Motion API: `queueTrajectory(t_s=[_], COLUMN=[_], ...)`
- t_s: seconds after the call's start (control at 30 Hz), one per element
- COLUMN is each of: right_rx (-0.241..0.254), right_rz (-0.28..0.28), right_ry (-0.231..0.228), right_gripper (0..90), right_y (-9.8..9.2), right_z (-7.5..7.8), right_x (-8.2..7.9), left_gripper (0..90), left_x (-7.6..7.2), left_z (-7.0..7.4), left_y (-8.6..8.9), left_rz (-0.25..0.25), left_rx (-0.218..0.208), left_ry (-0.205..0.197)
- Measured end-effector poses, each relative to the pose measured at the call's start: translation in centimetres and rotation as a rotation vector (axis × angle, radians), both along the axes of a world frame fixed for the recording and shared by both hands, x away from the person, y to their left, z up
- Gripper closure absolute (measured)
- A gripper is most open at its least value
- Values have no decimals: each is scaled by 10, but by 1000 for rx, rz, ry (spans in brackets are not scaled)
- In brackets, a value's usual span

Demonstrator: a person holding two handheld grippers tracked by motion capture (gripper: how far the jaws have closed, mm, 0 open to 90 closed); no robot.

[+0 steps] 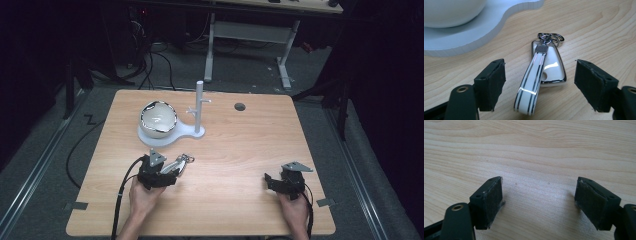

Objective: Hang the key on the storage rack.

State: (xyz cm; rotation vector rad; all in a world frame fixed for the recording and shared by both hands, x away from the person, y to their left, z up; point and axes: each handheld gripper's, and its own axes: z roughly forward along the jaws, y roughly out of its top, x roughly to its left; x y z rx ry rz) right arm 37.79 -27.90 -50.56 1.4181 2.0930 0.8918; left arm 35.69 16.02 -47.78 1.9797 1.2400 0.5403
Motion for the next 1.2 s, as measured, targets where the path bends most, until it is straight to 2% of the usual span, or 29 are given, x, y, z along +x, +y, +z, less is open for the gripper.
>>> queueTrajectory(t_s=[0.17,0.4,0.57,0.7,0.87,0.97,1.07,1.2], right_rx=[-2,-2,-1,-1,-2,-2,-2,-3], right_rz=[1,0,0,0,0,0,0,1], right_ry=[0,1,1,1,0,0,1,0], right_gripper=[223,223,223,223,223,223,223,223], right_y=[0,0,0,0,0,0,0,0], right_z=[0,0,0,0,0,0,0,0], right_x=[0,0,0,0,0,0,0,0], left_gripper=[262,288,352,382,373,357,364,421], left_x=[8,16,20,21,24,25,26,26], left_z=[-5,-13,-16,-18,-20,-22,-22,-22], left_y=[-10,-22,-29,-29,-30,-29,-28,-28], left_rz=[-19,-11,-11,-4,-7,0,-2,-19], left_rx=[28,53,82,82,86,75,64,56], left_ry=[17,34,17,22,32,54,59,53])
